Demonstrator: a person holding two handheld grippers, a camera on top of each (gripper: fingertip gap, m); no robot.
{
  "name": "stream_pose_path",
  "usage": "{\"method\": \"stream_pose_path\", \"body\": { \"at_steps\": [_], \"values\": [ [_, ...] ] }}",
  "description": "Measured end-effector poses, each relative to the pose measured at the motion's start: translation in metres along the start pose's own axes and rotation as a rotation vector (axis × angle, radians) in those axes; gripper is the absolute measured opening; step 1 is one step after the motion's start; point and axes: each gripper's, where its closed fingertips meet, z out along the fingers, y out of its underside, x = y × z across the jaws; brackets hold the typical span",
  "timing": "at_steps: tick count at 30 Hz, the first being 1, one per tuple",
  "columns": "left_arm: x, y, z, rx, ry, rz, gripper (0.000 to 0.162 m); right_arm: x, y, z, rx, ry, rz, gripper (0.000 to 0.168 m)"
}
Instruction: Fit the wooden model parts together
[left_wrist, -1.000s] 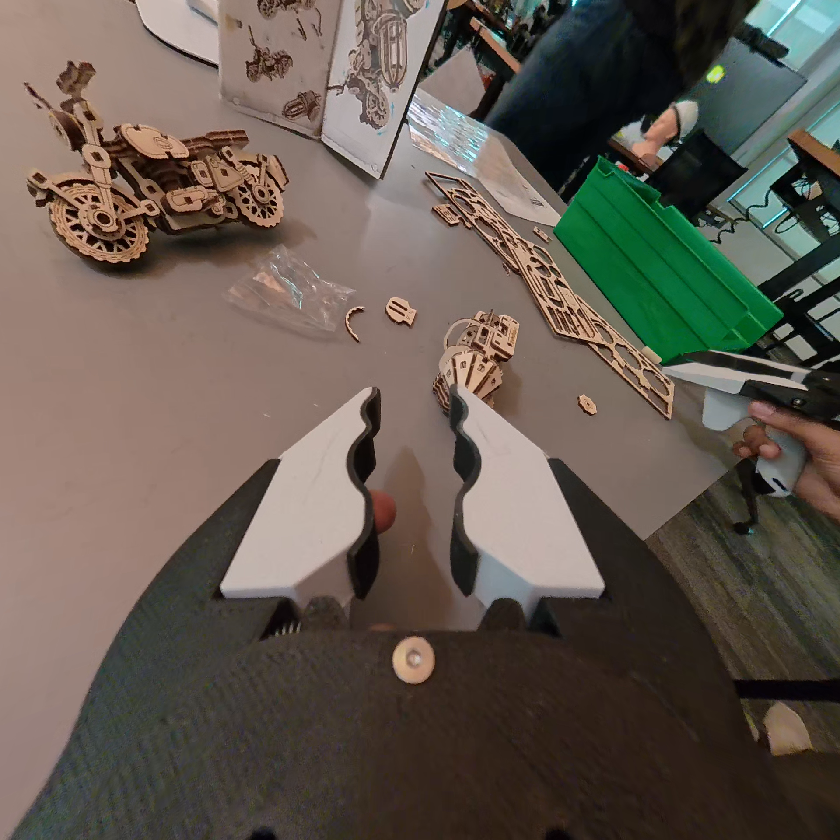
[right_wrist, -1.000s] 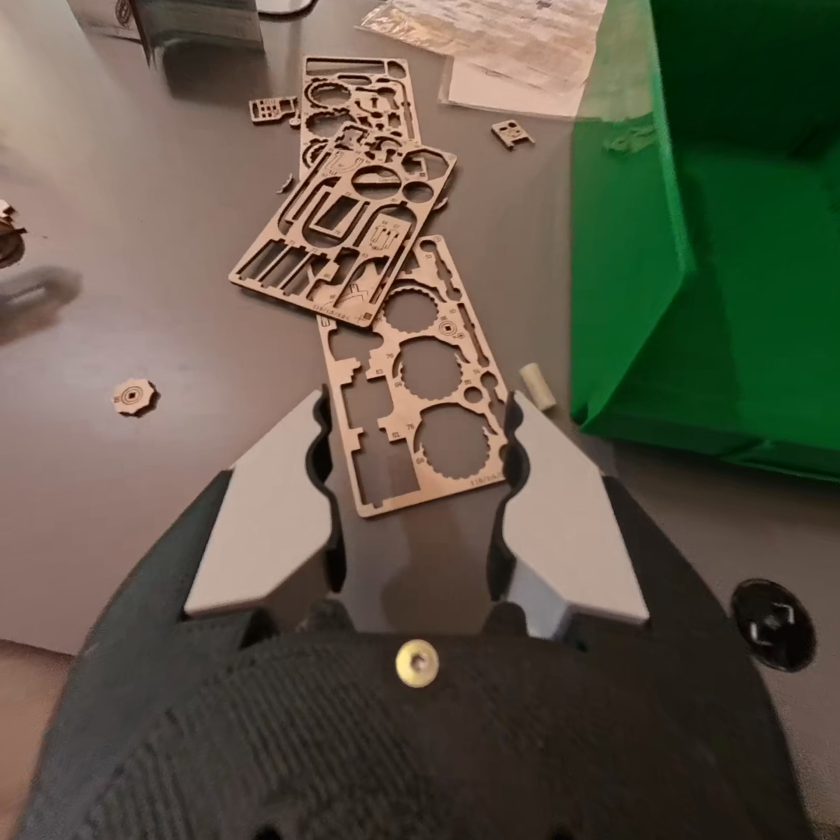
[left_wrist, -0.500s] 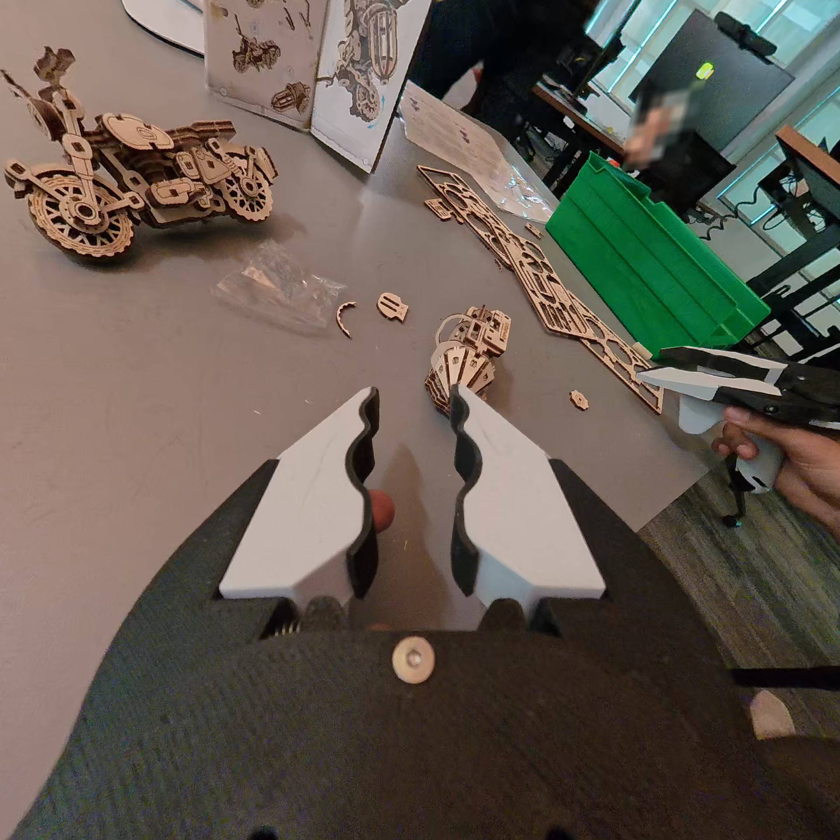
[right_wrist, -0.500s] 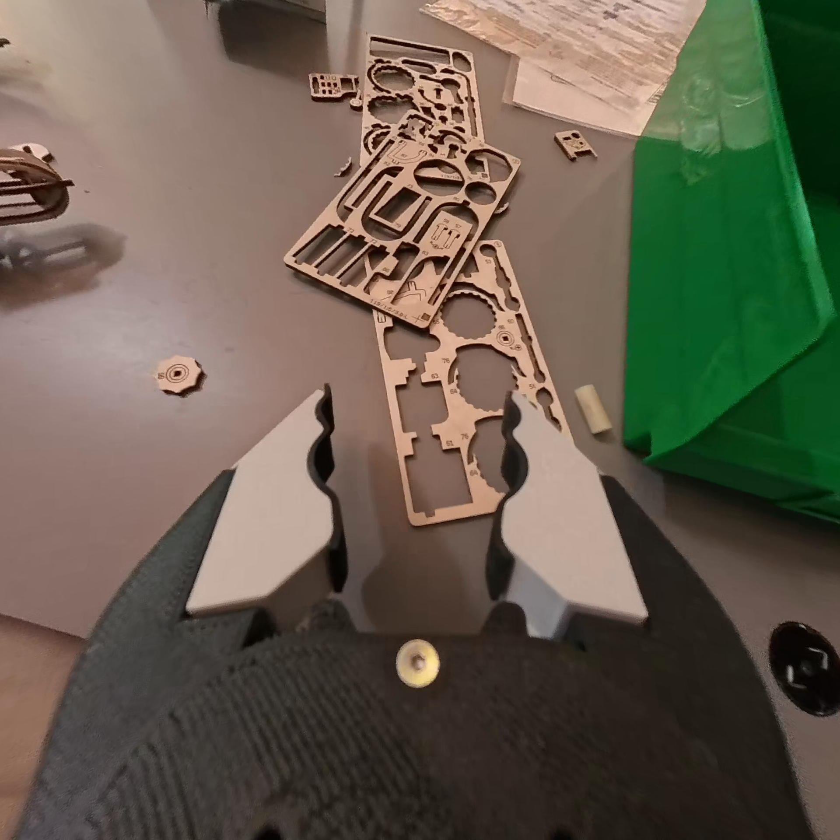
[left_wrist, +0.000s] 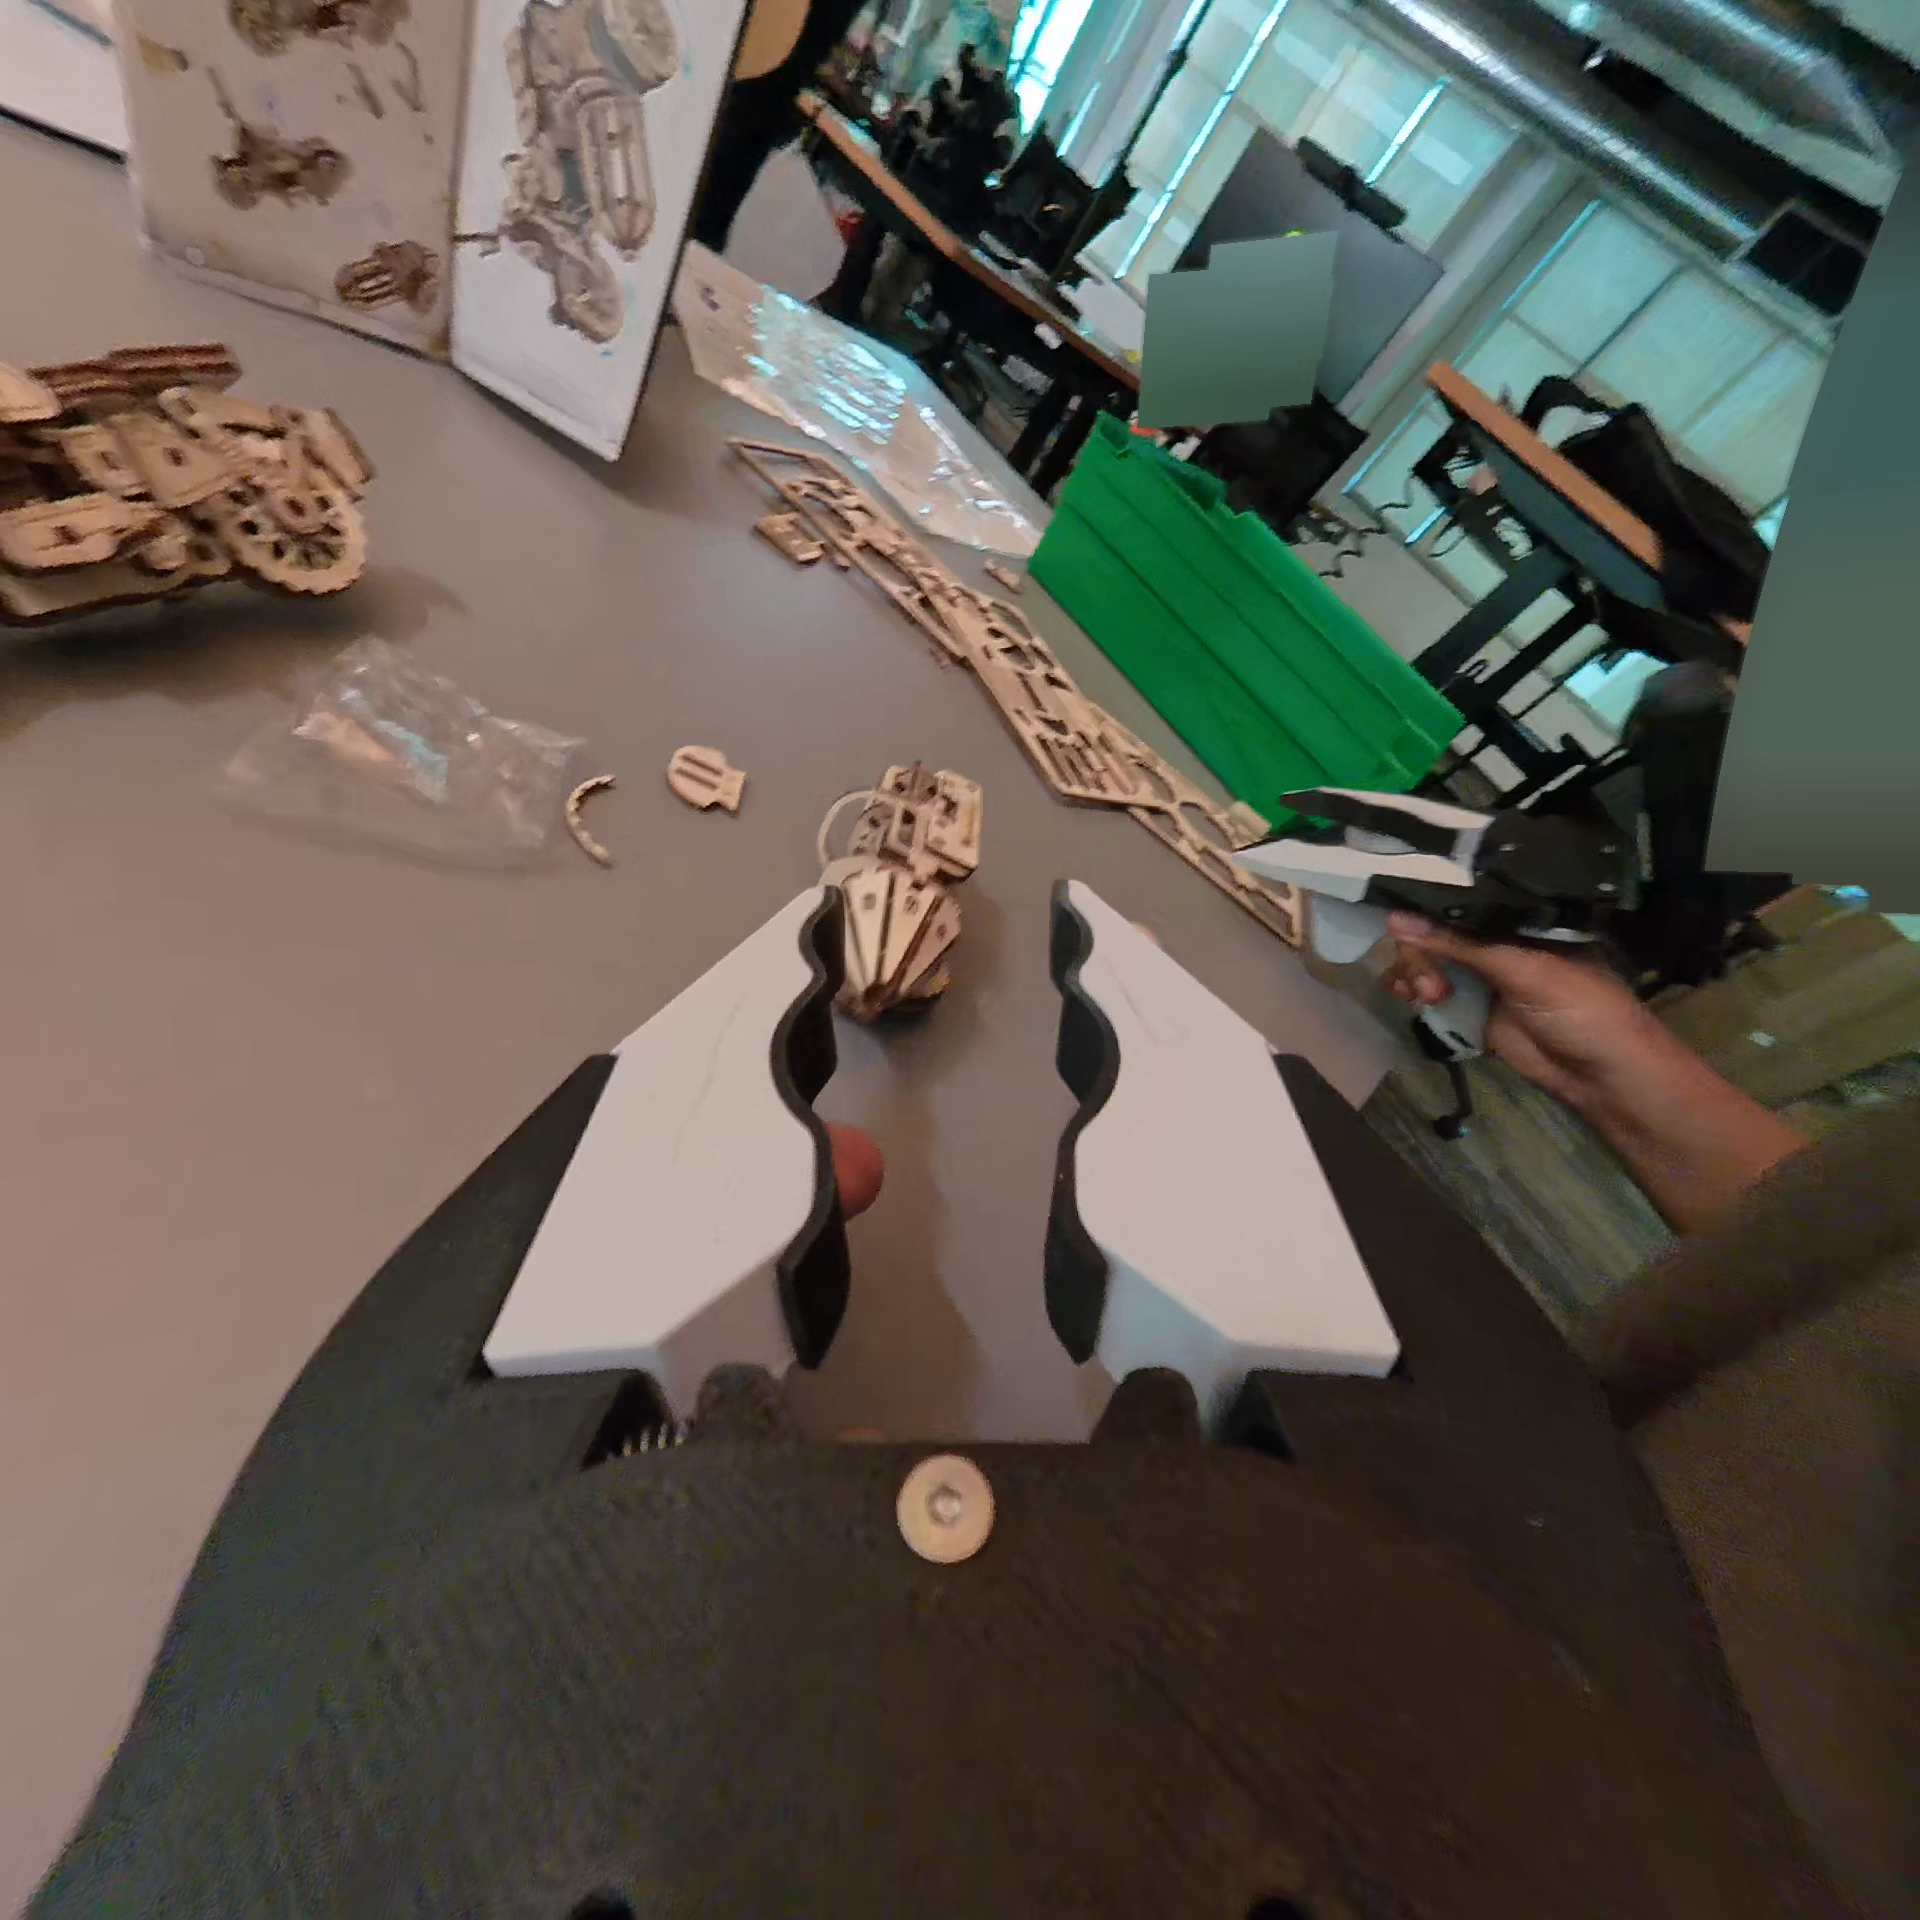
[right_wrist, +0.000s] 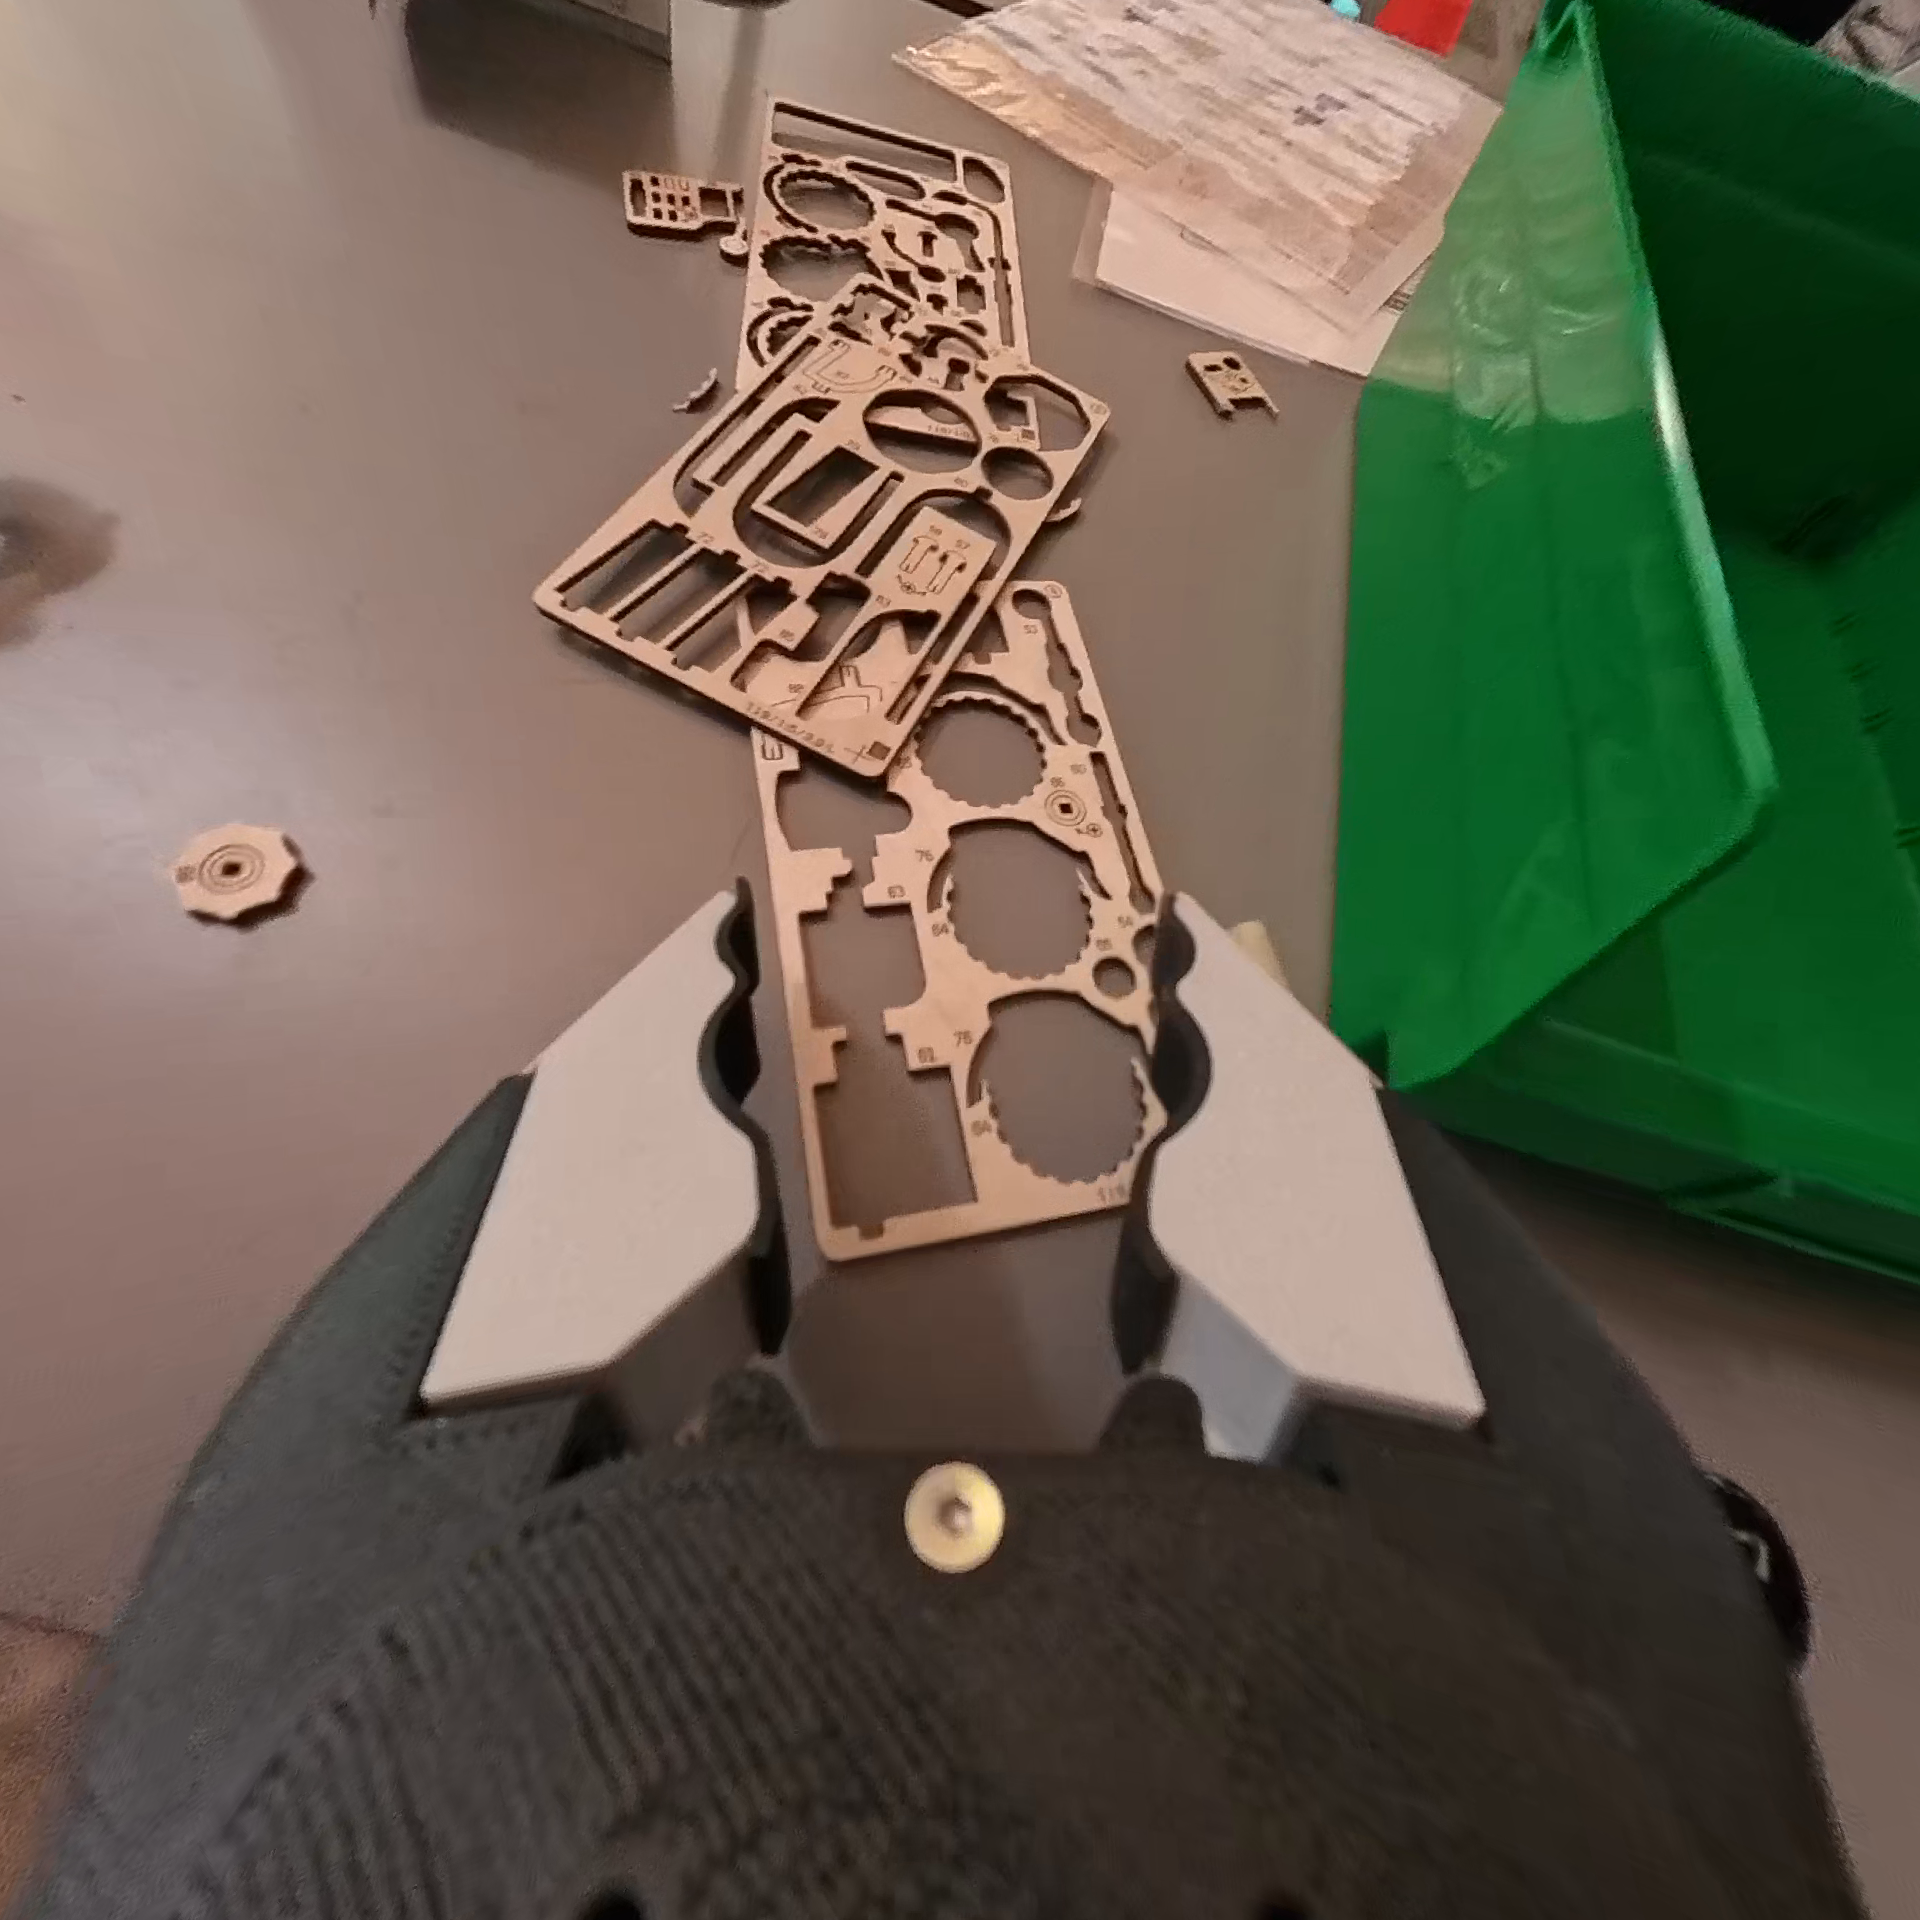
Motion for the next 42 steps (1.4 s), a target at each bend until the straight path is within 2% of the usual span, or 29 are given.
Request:
{"method": "stream_pose_path", "body": {
  "at_steps": [3, 8, 13, 16, 29, 34, 39, 42],
  "values": [
    [0.013, -0.007, 0.019, -0.001, 0.075, 0.012, 0.038, 0.001, -0.005, 0.011, 0.001, -0.05, 0.044, 0.078],
    [0.038, -0.02, 0.047, -0.039, 0.215, 0.054, 0.039, -0.011, -0.02, 0.03, -0.047, -0.146, 0.094, 0.098],
    [0.046, -0.021, 0.058, -0.042, 0.289, 0.04, 0.039, -0.016, -0.023, 0.041, -0.093, -0.12, 0.041, 0.098],
    [0.053, -0.021, 0.058, -0.049, 0.327, 0.058, 0.039, -0.017, -0.038, 0.046, -0.044, -0.109, 0.024, 0.094],
    [0.044, -0.02, 0.05, -0.021, 0.288, 0.076, 0.039, -0.04, -0.039, 0.044, -0.029, -0.154, 0.064, 0.091],
    [0.021, -0.028, 0.05, -0.009, 0.235, 0.075, 0.039, -0.038, -0.036, 0.051, -0.035, -0.15, 0.073, 0.092],
    [-0.007, -0.043, 0.044, 0.024, 0.191, 0.042, 0.039, -0.046, -0.057, 0.047, 0.082, -0.224, 0.157, 0.092],
    [-0.024, -0.042, 0.045, 0.012, 0.145, 0.055, 0.039, -0.049, -0.062, 0.051, 0.095, -0.243, 0.185, 0.094]
  ]
}}
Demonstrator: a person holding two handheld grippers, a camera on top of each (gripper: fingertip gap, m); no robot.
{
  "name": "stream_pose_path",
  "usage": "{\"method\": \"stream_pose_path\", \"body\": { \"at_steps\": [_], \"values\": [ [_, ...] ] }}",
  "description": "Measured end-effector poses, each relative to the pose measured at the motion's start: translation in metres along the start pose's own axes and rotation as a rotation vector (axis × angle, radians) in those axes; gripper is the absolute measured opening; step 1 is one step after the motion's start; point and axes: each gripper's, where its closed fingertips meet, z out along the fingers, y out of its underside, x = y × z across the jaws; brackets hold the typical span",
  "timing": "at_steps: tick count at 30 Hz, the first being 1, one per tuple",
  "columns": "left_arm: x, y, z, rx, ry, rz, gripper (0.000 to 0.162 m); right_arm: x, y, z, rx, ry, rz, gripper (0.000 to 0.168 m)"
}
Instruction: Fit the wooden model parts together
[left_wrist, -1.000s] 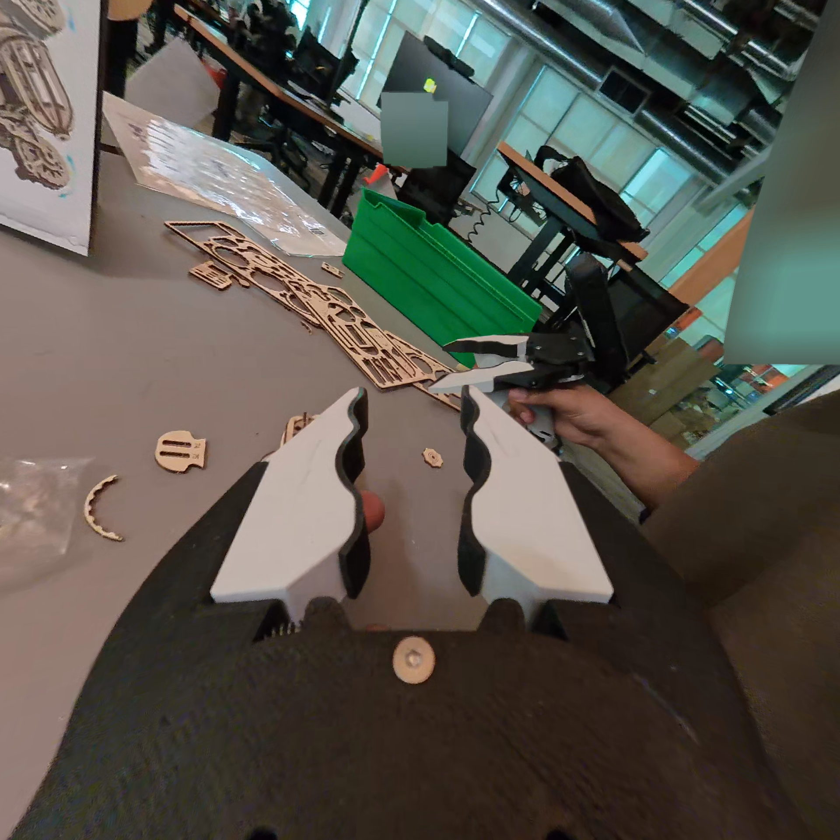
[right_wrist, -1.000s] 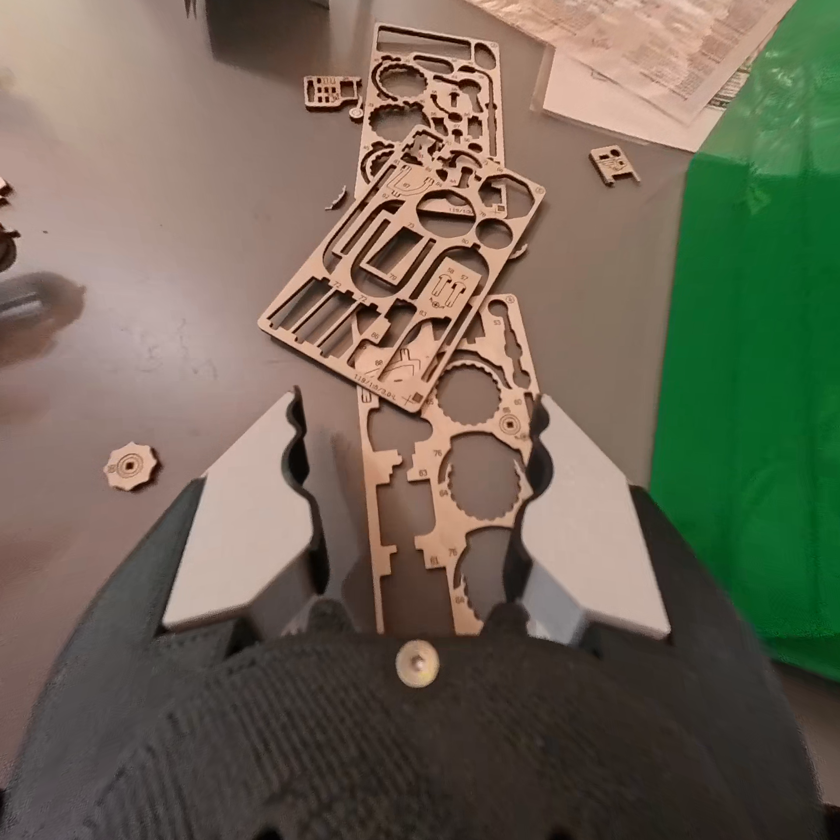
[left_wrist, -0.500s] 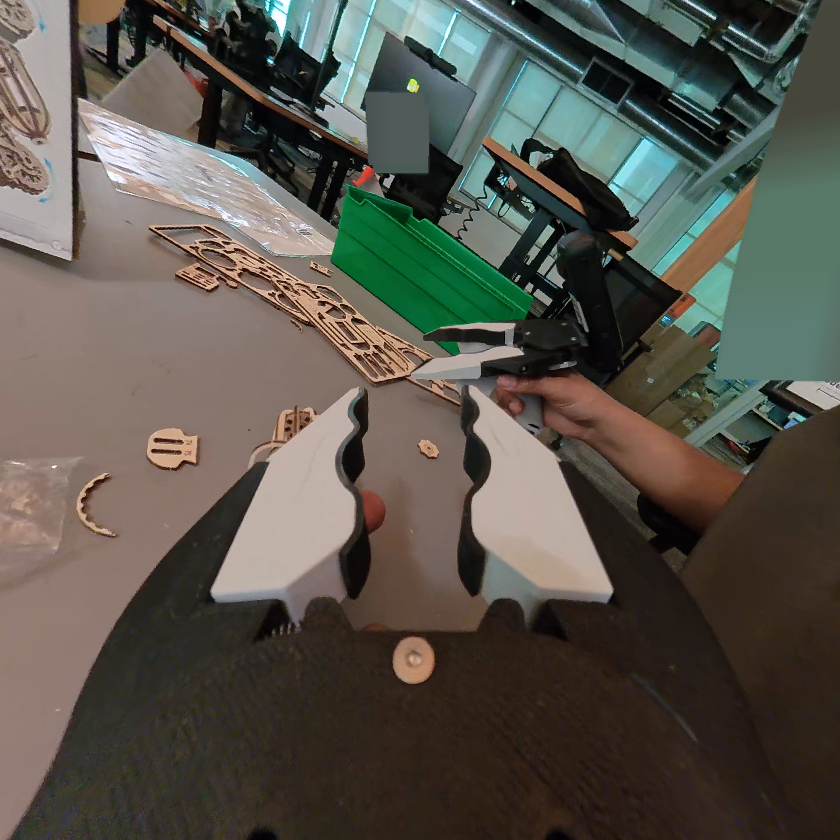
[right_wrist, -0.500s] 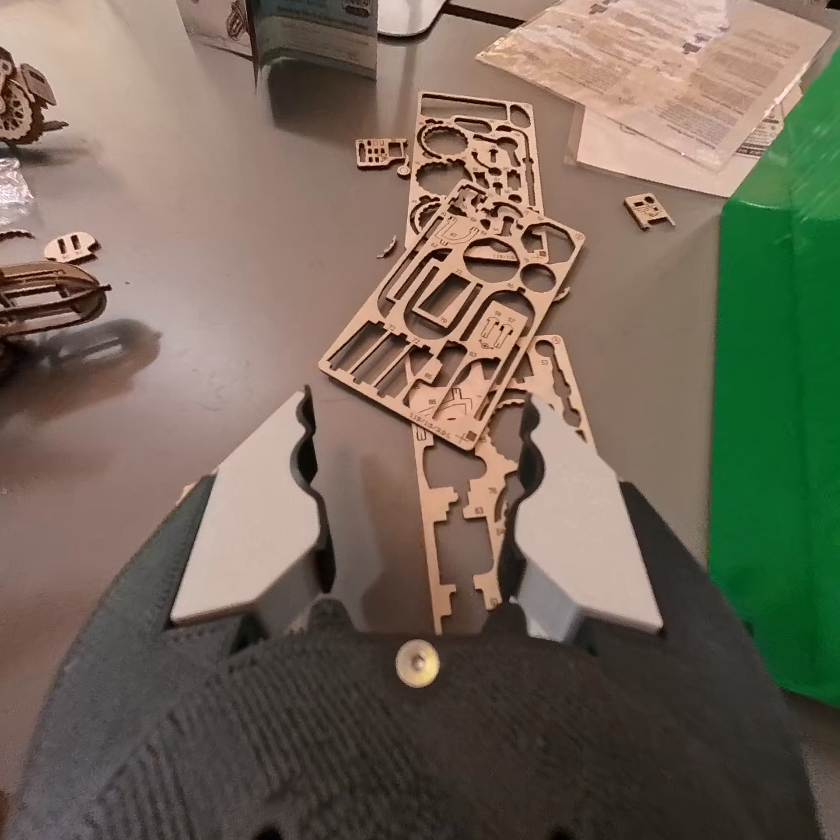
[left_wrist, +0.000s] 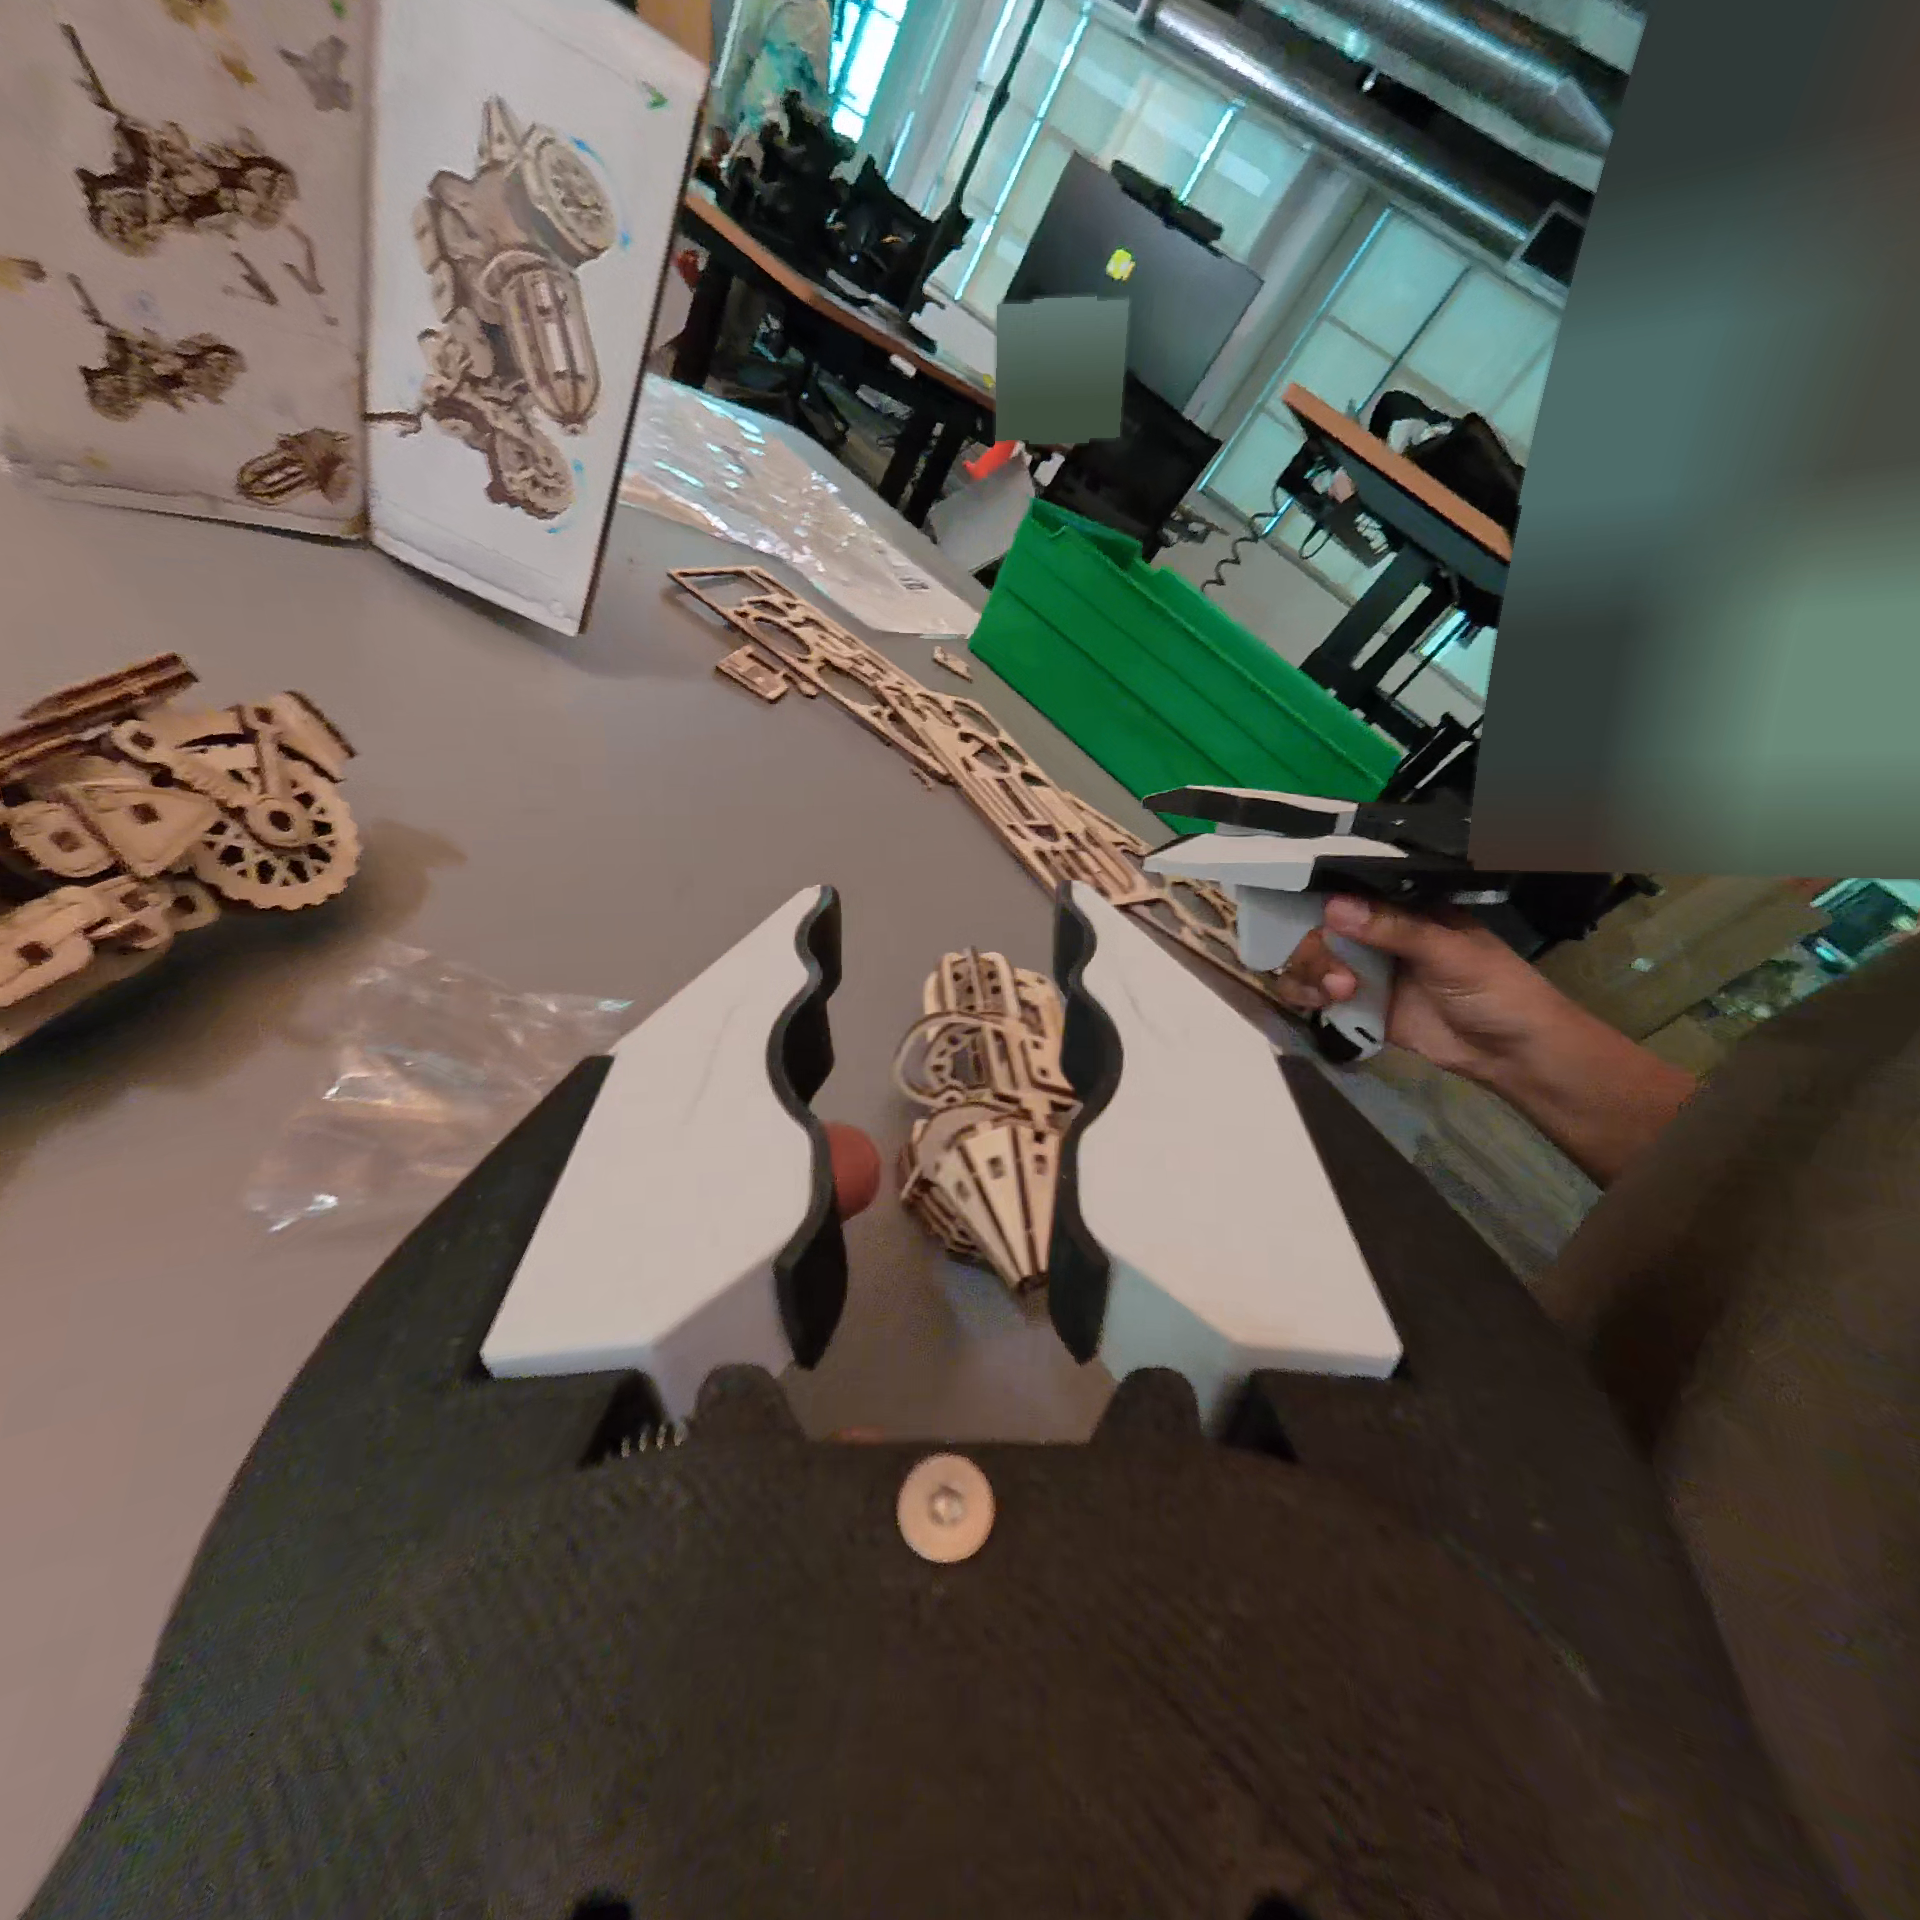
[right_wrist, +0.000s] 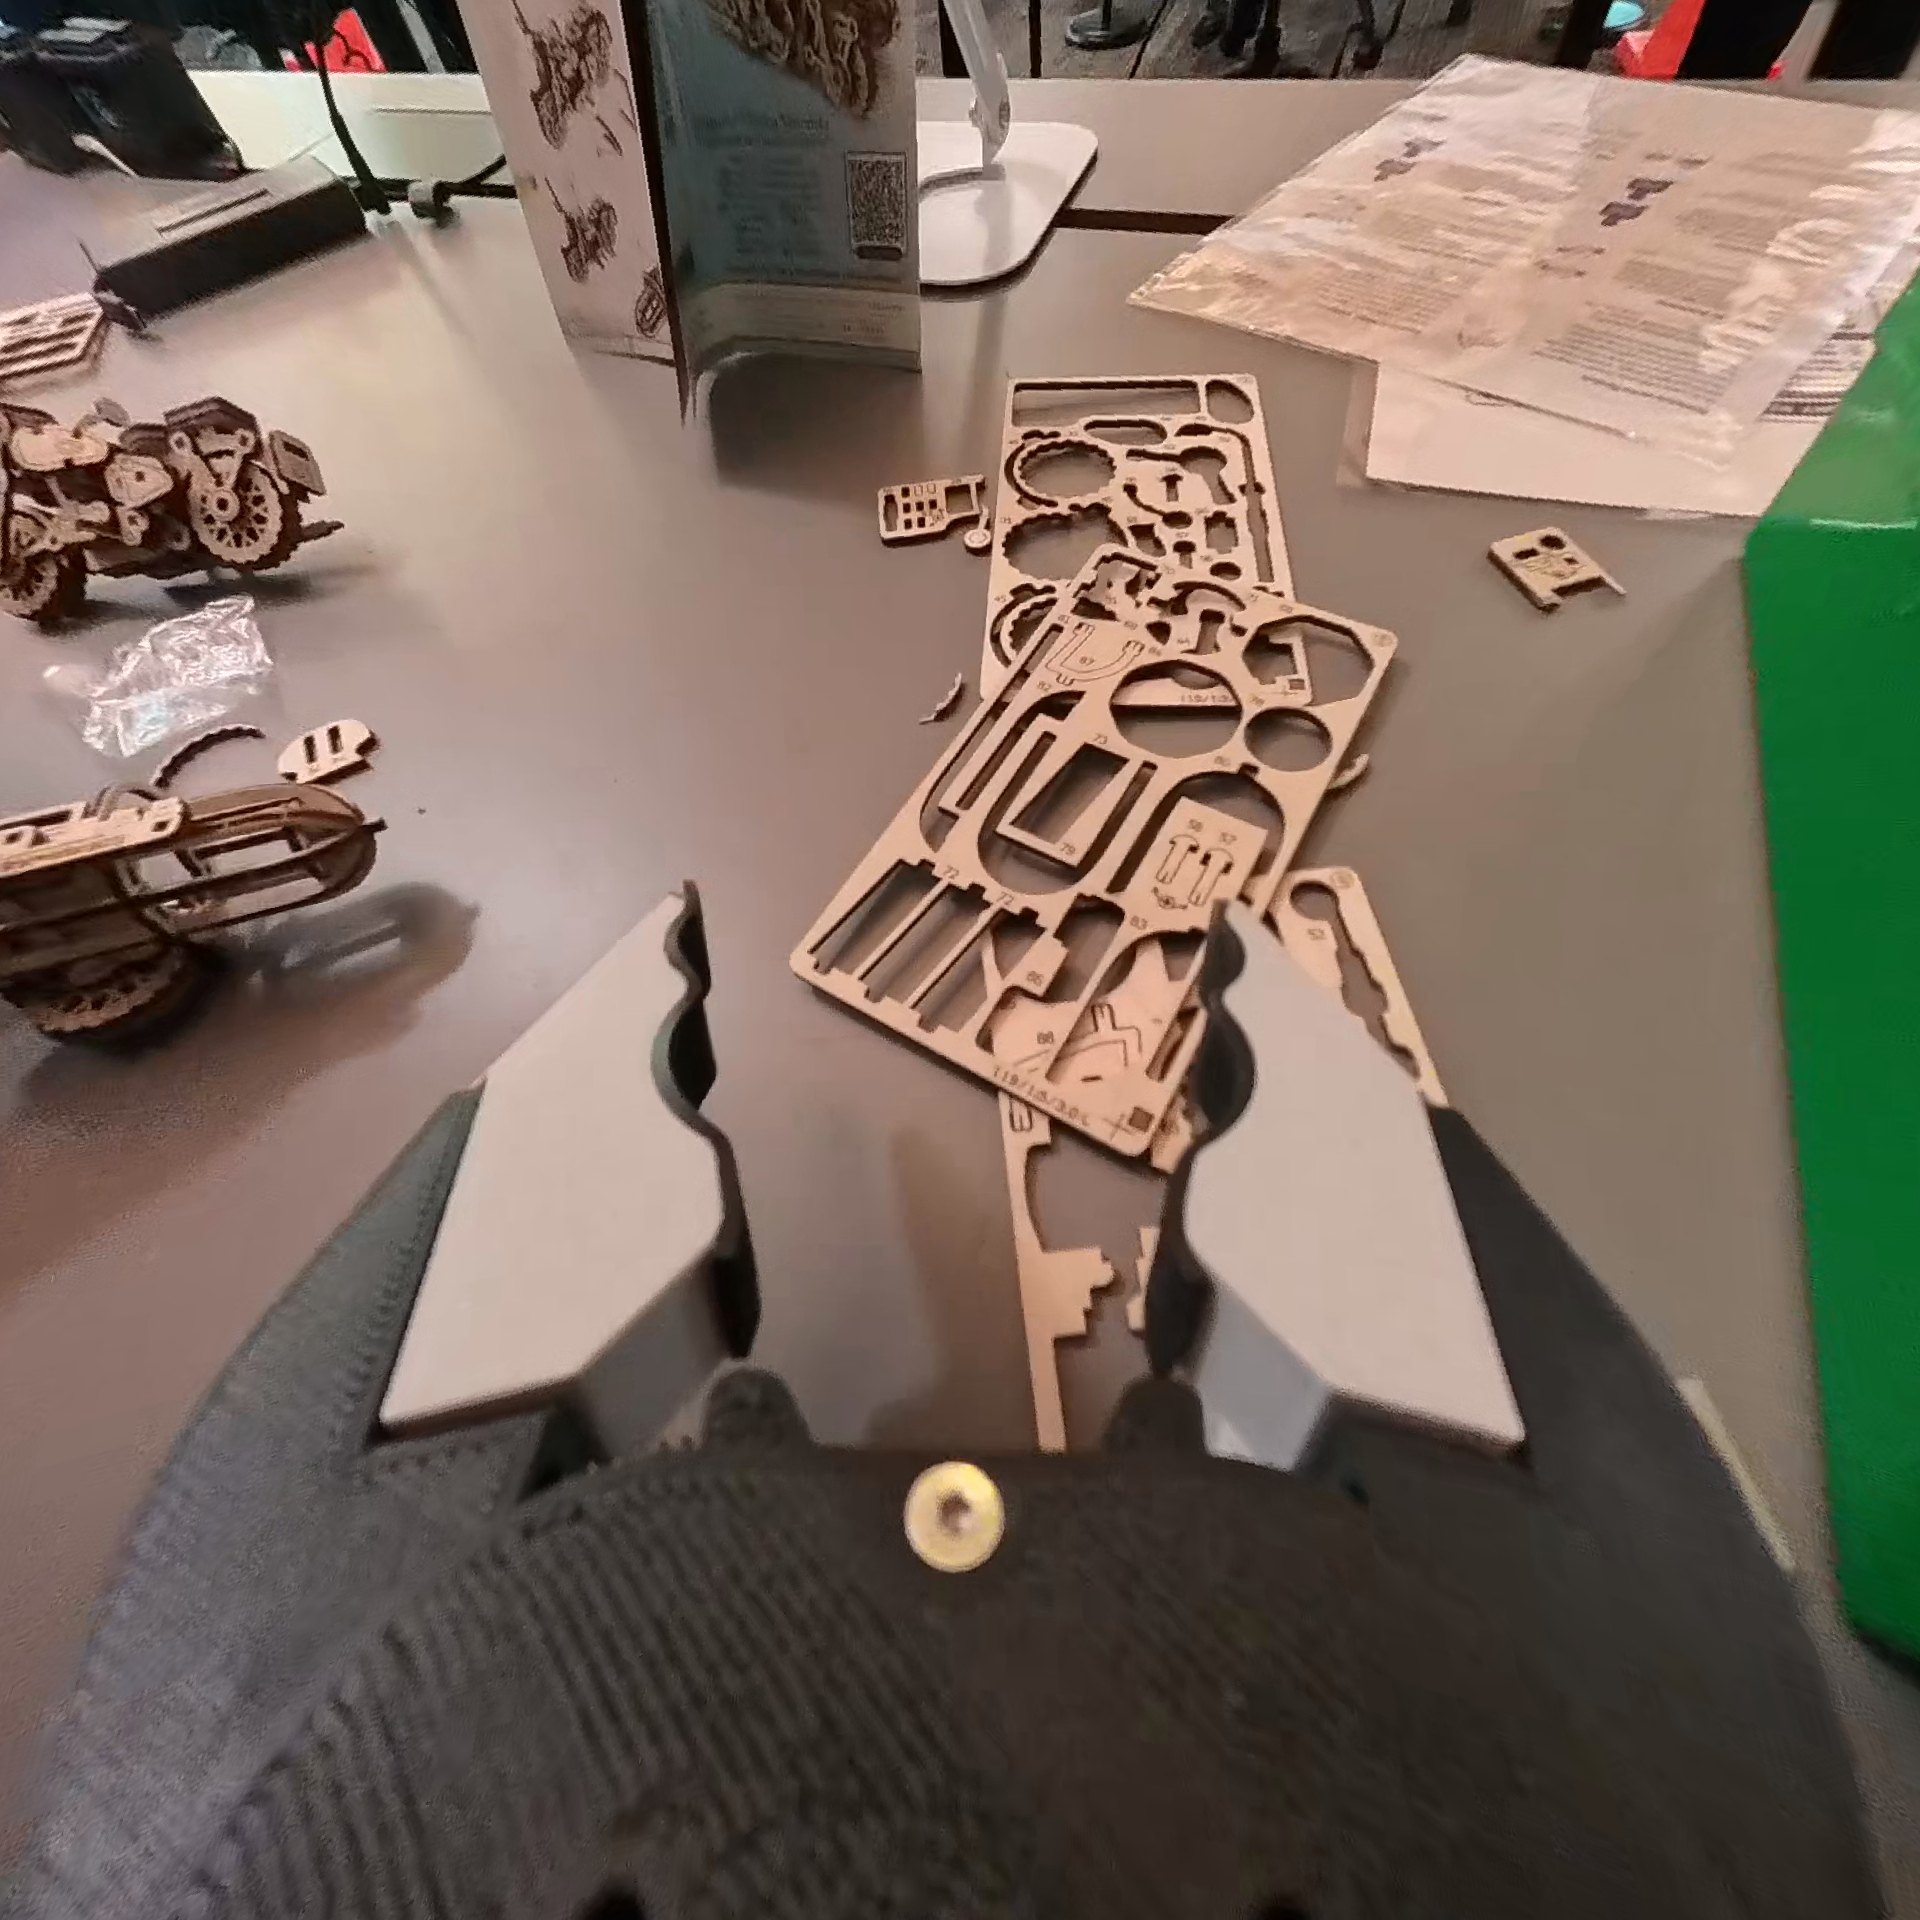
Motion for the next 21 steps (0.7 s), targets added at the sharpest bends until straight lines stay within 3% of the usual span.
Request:
{"method": "stream_pose_path", "body": {
  "at_steps": [7, 10, 15, 21],
  "values": [
    [-0.006, -0.001, 0.01, -0.011, -0.004, 0.002, 0.039, 0.008, 0.006, 0.031, -0.118, 0.125, -0.096, 0.113],
    [-0.003, -0.002, 0.011, -0.005, 0.01, -0.015, 0.039, 0.016, 0.018, 0.04, -0.217, 0.214, -0.106, 0.114],
    [0.008, -0.005, 0.006, 0.014, 0.016, 0.002, 0.038, 0.013, 0.023, 0.039, -0.234, 0.191, -0.046, 0.095],
    [0.024, -0.002, 0.009, 0.012, 0.041, 0.025, 0.038, 0.01, 0.025, 0.027, -0.232, 0.148, -0.052, 0.092]
  ]
}}
